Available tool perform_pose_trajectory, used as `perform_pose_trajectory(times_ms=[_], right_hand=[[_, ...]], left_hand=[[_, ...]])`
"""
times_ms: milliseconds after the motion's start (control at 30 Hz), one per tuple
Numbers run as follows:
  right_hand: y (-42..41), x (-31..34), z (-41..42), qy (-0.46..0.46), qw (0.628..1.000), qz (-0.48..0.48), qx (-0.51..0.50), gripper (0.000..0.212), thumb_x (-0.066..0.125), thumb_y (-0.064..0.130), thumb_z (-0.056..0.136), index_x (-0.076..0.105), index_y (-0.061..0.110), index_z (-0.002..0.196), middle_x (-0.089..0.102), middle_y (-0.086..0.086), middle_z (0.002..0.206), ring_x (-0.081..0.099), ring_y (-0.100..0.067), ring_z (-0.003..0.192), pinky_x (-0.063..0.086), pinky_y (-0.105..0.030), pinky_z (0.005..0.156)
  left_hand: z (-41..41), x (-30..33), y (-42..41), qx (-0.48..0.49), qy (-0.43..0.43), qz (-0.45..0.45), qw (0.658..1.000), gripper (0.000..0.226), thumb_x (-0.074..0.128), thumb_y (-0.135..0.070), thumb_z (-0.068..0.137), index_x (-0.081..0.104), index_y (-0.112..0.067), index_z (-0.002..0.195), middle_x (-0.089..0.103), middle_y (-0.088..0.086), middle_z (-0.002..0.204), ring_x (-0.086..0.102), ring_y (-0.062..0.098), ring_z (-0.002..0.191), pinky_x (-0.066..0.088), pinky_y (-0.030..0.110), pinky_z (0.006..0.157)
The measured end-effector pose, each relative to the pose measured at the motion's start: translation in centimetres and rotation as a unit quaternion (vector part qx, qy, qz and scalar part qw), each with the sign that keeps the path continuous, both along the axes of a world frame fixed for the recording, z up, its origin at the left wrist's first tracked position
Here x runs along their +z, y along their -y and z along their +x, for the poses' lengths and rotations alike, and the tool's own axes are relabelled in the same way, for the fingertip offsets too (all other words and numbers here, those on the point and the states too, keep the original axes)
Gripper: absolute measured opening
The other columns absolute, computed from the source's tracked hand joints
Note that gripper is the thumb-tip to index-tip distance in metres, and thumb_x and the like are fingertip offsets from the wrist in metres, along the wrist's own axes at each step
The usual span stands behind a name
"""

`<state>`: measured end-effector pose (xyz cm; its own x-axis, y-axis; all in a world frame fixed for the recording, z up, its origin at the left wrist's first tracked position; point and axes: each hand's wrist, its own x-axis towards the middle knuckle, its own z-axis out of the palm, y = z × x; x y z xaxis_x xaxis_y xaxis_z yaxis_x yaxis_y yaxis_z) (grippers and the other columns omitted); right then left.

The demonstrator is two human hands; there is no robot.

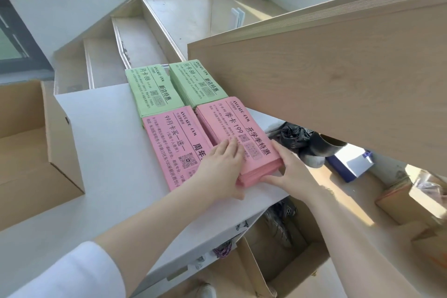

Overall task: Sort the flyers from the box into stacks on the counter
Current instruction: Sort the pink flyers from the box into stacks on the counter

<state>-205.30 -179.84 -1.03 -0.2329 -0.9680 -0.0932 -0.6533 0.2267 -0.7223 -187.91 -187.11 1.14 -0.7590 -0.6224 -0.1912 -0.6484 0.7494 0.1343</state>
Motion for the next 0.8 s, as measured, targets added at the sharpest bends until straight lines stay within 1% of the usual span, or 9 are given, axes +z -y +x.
perform_pose_trajectory(times_ms=[200,300,367,467,500,567,667,733,800], right_hand=[[-0.1,-0.8,-0.8,-0.044,0.999,-0.011,0.005,0.085,0.076,0.027,0.074,0.029,0.024,0.144,0.041,0.025,0.123,0.043,0.002,0.107,0.030,-0.013,0.089],[0.2,-1.1,-1.3,0.021,1.000,-0.003,0.002,0.083,0.078,0.026,0.072,0.030,0.031,0.141,0.043,0.038,0.117,0.052,0.001,0.109,0.040,-0.025,0.097],[0.1,-1.8,-1.6,0.073,0.997,0.009,-0.003,0.085,0.079,0.030,0.069,0.031,0.035,0.139,0.047,0.032,0.122,0.053,-0.002,0.115,0.043,-0.036,0.102],[-0.1,-2.8,-1.6,0.148,0.988,0.007,-0.035,0.102,0.081,0.045,0.061,0.023,0.027,0.144,0.043,0.016,0.139,0.045,-0.004,0.127,0.037,-0.039,0.108],[-0.2,-2.9,-1.2,0.197,0.979,-0.007,-0.061,0.101,0.080,0.043,0.064,0.021,0.025,0.145,0.036,0.012,0.146,0.039,-0.005,0.131,0.032,-0.038,0.111],[-0.2,-2.7,0.1,0.309,0.939,-0.058,-0.138,0.081,0.069,0.024,0.082,0.019,0.017,0.145,0.027,0.006,0.150,0.030,-0.008,0.137,0.024,-0.033,0.113],[0.3,-2.6,1.6,0.402,0.872,-0.108,-0.258,0.058,0.051,0.009,0.087,0.030,0.013,0.141,0.038,0.000,0.137,0.035,-0.014,0.133,0.029,-0.033,0.110],[0.6,-2.5,2.0,0.427,0.837,-0.120,-0.320,0.038,0.044,0.004,0.084,0.042,0.018,0.119,0.046,-0.003,0.118,0.049,-0.020,0.118,0.042,-0.029,0.094],[0.4,-2.2,2.8,0.452,0.801,-0.113,-0.376,0.025,0.037,0.000,0.086,0.043,0.016,0.105,0.052,-0.006,0.100,0.056,-0.017,0.093,0.043,-0.023,0.075]], left_hand=[[-0.1,-0.4,0.3,0.008,-0.019,-0.015,1.000,0.097,0.062,-0.053,0.078,0.009,-0.011,0.147,0.007,0.009,0.156,0.007,0.025,0.143,0.022,0.038,0.112],[-0.5,-0.4,0.2,0.026,-0.042,-0.008,0.999,0.093,0.060,-0.057,0.078,0.016,-0.011,0.146,0.015,0.007,0.154,0.012,0.023,0.141,0.029,0.038,0.108],[-0.7,-0.3,0.0,0.030,-0.051,-0.005,0.998,0.091,0.057,-0.061,0.078,0.020,-0.011,0.144,0.020,0.006,0.151,0.017,0.022,0.139,0.032,0.038,0.106],[-0.9,0.3,0.3,0.052,-0.092,0.009,0.994,0.084,0.048,-0.065,0.081,0.026,-0.014,0.143,0.027,0.003,0.148,0.023,0.021,0.136,0.032,0.038,0.104],[-1.0,0.6,0.8,0.062,-0.109,0.011,0.992,0.076,0.044,-0.062,0.085,0.028,-0.014,0.142,0.029,0.002,0.148,0.025,0.022,0.135,0.030,0.037,0.106],[-1.1,1.2,2.3,0.078,-0.127,0.013,0.989,0.059,0.037,-0.049,0.093,0.033,-0.013,0.140,0.032,0.004,0.147,0.027,0.024,0.133,0.028,0.038,0.106],[-1.3,1.8,5.3,0.102,-0.112,0.031,0.988,0.046,0.035,-0.031,0.098,0.036,-0.009,0.137,0.034,0.008,0.144,0.030,0.027,0.131,0.031,0.041,0.104],[-1.3,1.9,7.2,0.113,-0.089,0.042,0.989,0.046,0.037,-0.026,0.096,0.035,-0.008,0.138,0.033,0.009,0.145,0.032,0.028,0.131,0.034,0.042,0.103],[-1.1,1.9,8.8,0.121,-0.066,0.047,0.989,0.048,0.041,-0.026,0.095,0.034,-0.008,0.139,0.033,0.010,0.145,0.033,0.030,0.131,0.034,0.043,0.103]])
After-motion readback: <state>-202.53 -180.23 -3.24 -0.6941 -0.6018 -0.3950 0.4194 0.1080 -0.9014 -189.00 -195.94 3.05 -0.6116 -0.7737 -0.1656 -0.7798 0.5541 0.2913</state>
